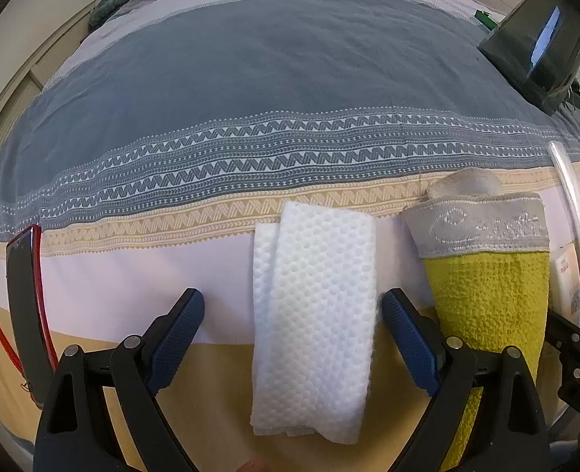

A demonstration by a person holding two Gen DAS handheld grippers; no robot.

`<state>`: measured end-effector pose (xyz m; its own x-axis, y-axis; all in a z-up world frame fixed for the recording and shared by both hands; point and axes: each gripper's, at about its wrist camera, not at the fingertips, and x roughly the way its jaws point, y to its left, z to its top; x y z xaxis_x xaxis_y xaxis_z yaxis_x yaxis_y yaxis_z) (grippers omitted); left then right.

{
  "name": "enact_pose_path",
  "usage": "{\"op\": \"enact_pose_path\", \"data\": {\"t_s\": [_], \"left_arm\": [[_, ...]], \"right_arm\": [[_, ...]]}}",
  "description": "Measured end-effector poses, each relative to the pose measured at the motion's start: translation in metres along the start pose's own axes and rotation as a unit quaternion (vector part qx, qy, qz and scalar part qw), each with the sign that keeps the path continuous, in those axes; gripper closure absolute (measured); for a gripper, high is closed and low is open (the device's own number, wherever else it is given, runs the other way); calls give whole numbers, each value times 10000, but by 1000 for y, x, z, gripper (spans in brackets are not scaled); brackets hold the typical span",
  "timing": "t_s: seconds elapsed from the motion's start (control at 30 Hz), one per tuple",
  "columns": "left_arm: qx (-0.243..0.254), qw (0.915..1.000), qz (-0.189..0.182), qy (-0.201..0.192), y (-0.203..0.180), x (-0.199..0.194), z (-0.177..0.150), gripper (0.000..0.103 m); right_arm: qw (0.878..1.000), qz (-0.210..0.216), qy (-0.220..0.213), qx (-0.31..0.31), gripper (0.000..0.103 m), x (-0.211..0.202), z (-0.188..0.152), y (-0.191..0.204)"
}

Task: Organize soft objects
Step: 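Grasp the white waffle cloth with the left tool while the right tool grasps the tissue pack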

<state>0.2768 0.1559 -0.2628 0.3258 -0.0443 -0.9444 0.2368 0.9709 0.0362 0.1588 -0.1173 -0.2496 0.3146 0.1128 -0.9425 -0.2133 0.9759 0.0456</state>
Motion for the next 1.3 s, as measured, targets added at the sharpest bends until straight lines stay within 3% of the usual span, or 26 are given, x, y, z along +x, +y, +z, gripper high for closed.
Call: {"op": "enact_pose_path", "data": {"t_s": [0.23,0.33,0.6,0.83,0.97,1.3], "left_arm": [[104,9999,61,-50,-11,-2,3,17],[175,9998,73,-84,-16,-3,3,23],[248,9995,-64,-168,-33,-9,7,50],[344,9992,-45,-200,-44,-14,7,62],[404,9990,-12,-200,-54,-17,7,82],[457,9986,89,-238,-52,-16,0,89]], "right_arm": [[9999,-94,18,-114,49,2,0,4],[9999,-75,6,-96,49,2,0,5],[10000,-3,-22,-92,50,-1,-1,0],[9999,-17,-64,-157,51,-3,-3,1],[9998,-1,-84,-193,52,-4,-3,1],[9992,-81,-195,-334,54,-8,-4,6]]}}
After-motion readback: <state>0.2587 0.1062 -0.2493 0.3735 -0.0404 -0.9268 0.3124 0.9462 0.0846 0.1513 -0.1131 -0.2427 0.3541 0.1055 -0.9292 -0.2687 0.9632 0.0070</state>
